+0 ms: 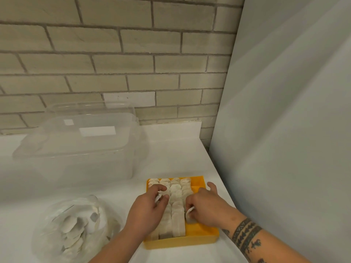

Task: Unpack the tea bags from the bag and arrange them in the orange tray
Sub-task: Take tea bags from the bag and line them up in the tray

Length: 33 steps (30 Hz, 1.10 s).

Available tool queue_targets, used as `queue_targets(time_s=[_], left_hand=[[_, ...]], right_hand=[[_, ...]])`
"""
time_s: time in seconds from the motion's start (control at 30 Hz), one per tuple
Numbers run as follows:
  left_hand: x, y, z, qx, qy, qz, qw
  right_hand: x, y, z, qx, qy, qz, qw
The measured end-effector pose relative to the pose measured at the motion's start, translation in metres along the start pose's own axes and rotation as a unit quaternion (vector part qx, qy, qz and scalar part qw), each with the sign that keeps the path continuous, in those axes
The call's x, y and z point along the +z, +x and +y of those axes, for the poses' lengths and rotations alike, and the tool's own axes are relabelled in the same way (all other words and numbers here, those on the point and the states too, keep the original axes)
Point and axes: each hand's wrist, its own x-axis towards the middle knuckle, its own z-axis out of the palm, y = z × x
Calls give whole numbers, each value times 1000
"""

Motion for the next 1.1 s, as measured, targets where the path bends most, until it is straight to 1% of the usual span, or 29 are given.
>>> queue_targets(time_s=[0.2,0.37,0.53,0.67,0.8,0.87,0.93,1.03,1.1], left_hand=[[3,0,0,-1,17,5,1000],[3,-1,1,4,26,13,1000],[6,-4,0,16,42,26,999],[7,-7,1,28,53,35,998],[6,-10,3,29,62,26,997],[4,-11,5,20,50,22,998],[-1,-10,10,0,8,23,1000],[-9,-6,18,-33,-80,1,996],[-13,-6,31,-43,-129,-40,990]], right_hand=[[15,3,-3,51,-5,66,996],[16,-2,-5,63,-29,109,992],[15,-6,-6,54,-82,80,992],[16,-3,-6,51,-86,77,992],[18,-5,-6,54,-77,78,993],[14,-7,-7,58,-55,86,993],[6,-9,-6,74,2,116,990],[-13,-12,-3,92,123,193,969],[-27,-13,-1,62,187,238,951]])
